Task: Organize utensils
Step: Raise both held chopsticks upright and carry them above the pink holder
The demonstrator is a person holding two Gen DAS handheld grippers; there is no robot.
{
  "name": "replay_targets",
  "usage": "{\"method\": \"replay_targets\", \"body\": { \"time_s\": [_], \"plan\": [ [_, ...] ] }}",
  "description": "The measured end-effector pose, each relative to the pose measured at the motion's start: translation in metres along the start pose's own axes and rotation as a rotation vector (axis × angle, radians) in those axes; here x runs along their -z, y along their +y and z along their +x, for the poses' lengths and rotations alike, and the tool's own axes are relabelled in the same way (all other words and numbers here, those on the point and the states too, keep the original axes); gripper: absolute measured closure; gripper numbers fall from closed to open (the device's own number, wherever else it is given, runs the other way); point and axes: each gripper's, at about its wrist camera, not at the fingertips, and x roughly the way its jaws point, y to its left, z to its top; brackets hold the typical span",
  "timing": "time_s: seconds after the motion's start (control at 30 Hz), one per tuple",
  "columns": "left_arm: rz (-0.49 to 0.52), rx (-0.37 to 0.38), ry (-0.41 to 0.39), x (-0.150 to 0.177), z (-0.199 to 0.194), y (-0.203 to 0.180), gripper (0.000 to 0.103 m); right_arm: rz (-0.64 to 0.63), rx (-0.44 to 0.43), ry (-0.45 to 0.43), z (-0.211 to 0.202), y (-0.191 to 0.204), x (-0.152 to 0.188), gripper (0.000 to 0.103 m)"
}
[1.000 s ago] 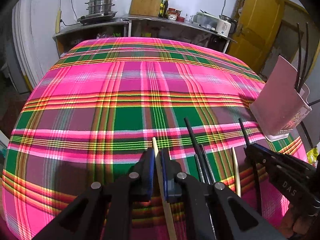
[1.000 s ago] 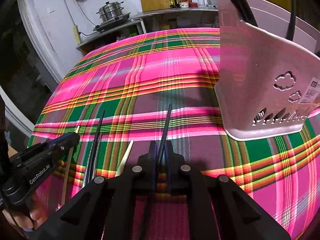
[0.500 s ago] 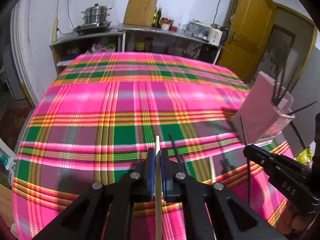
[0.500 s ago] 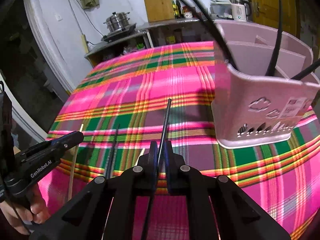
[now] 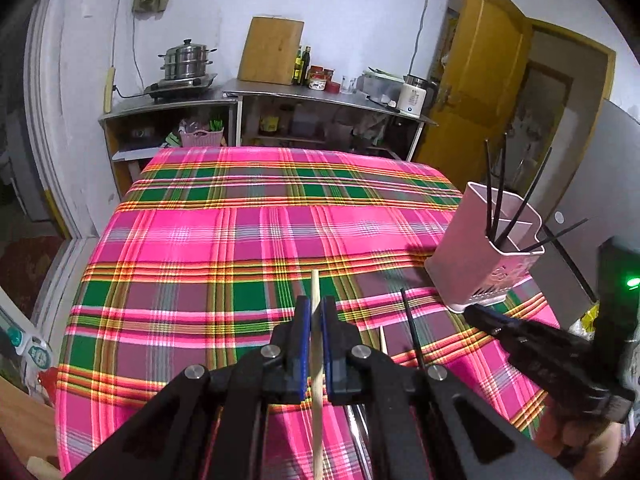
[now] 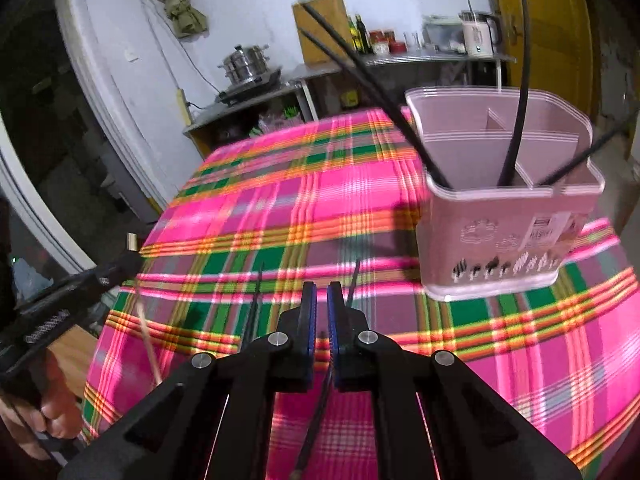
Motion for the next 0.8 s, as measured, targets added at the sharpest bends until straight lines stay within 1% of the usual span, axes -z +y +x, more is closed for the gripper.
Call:
{"method": "replay_targets", "body": {
  "time_s": [0.07, 0.17, 0.4, 0.6, 0.8],
  "plan": [
    [-0.005, 0.002, -0.007, -0.001, -0.006, 0.002, 0.098, 0.028, 0.002, 0.020, 0.009, -0.007, 0.004, 0.097],
    [-0.003, 0.009, -0.023, -0.002, -0.015, 0.003, 0.098, 0.036, 0.014, 0.047, 0.025, -0.012, 0.009, 0.091],
    [0.004, 0.023, -0.046, -0.004, -0.025, 0.004, 0.098, 0.039, 0.036, 0.098, 0.057, -0.015, 0.014, 0.090],
    [-0.010, 0.037, -0.043, -0.004, -0.020, 0.009, 0.098, 0.018, 0.073, 0.118, 0.077, -0.013, 0.015, 0.090],
    [-0.026, 0.044, -0.036, -0.004, -0.013, 0.015, 0.098, -0.019, 0.113, 0.105, 0.086, -0.006, 0.010, 0.090]
  ]
}}
